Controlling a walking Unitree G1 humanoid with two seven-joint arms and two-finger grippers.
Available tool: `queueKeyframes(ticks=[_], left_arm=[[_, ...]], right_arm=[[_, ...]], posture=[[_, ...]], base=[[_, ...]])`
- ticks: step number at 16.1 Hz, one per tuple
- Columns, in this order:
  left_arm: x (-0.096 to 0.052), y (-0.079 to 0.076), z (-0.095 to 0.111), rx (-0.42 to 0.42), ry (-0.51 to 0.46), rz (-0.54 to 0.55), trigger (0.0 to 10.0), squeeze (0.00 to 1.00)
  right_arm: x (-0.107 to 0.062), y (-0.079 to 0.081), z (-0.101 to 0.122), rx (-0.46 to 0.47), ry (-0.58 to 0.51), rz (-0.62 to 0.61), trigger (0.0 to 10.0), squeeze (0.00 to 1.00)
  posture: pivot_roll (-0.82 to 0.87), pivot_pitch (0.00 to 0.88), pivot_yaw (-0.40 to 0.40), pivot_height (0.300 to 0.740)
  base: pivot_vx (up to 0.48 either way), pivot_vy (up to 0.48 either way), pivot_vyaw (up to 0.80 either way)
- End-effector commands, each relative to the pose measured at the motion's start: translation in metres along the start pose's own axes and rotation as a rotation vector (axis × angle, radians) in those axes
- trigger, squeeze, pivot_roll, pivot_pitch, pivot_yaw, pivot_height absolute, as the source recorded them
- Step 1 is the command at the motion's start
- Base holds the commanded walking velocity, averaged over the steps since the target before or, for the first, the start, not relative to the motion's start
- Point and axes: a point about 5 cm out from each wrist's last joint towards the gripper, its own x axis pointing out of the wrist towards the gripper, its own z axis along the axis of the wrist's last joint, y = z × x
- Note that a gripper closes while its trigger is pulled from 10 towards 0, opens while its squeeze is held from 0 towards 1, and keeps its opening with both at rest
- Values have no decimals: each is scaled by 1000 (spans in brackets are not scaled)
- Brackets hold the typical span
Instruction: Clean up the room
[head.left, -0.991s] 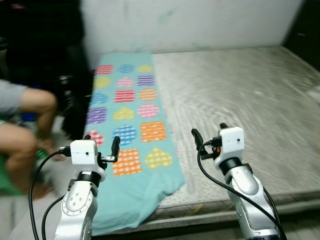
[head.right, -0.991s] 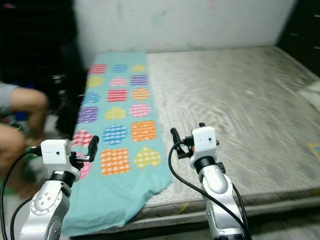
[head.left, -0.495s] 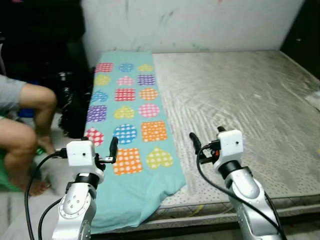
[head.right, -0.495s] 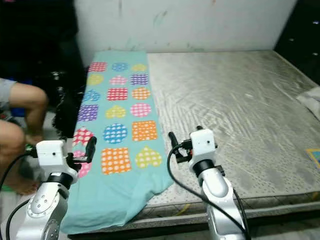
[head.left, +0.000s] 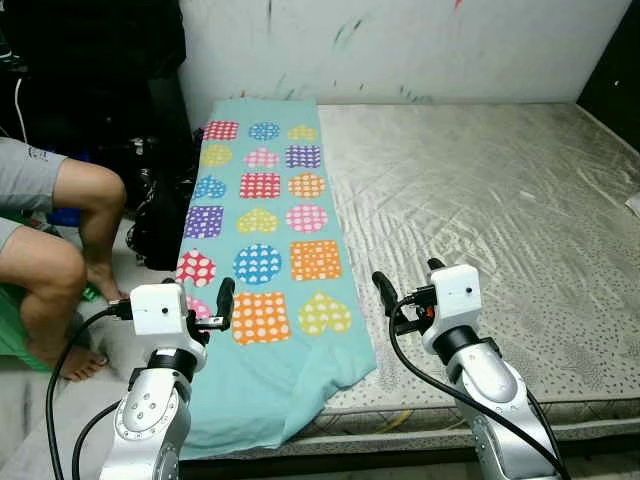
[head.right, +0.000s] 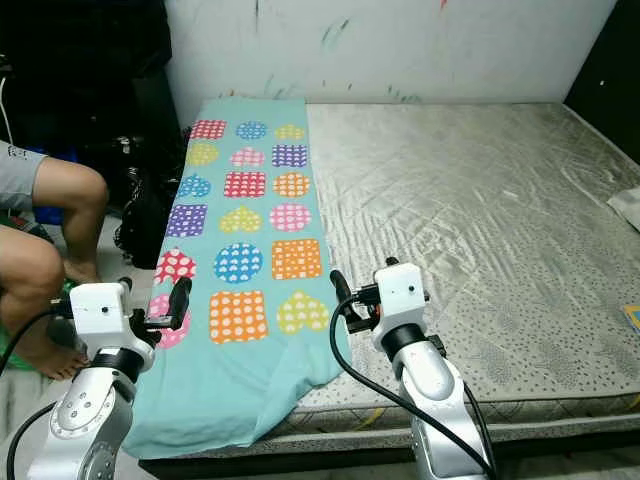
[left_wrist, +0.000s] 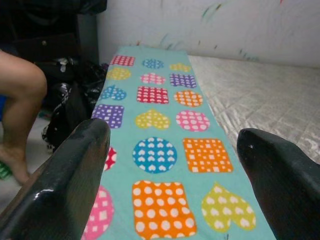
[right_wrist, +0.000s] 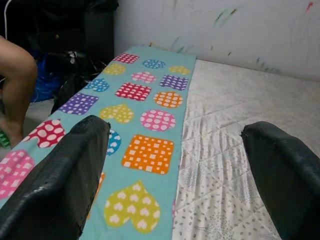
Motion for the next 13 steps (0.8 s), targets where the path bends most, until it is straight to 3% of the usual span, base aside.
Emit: queueKeyframes(ticks=[1,5,13], left_arm=[[-2,1,3,-5,-2,9,10000,0],[-2,1,3,-7,4,11,10000,0],[-1,1,4,-12,8,14,10000,0]], right_arm=[[-1,2,4,-6,-8,13,10000,0],[-1,3,3,-10,-5,18,10000,0],[1,6,4,-12,-9,32,10000,0]], posture=[[-156,65,-7,740],[-155,69,-6,731],[-155,68,-7,642]], base=[[0,0,0],[0,0,0],[0,0,0]])
